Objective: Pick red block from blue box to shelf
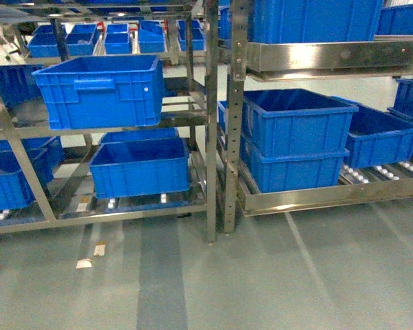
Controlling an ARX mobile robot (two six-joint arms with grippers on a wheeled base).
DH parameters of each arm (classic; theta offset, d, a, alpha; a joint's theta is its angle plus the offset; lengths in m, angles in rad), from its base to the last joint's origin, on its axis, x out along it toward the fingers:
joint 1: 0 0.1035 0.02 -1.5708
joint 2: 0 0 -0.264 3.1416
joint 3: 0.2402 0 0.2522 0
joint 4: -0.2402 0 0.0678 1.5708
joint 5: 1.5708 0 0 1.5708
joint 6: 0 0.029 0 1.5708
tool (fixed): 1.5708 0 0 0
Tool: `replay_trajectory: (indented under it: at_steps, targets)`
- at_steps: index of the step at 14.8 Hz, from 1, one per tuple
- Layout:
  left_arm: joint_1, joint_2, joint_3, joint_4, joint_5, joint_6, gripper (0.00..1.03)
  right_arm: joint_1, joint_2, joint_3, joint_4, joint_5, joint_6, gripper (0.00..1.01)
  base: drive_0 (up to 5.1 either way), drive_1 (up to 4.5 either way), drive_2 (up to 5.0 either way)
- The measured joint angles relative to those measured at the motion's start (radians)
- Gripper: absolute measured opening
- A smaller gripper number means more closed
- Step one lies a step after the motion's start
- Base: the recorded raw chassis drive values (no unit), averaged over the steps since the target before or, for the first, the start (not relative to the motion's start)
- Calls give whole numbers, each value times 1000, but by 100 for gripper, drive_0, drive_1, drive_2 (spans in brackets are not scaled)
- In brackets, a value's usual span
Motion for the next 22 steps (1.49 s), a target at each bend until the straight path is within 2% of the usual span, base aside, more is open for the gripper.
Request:
replay_trajectory:
  at_steps: [22]
  targets:
    - [2, 0, 0, -3, -3, 0, 98, 0, 3, 0, -2, -2, 0, 27, -154, -154, -154]
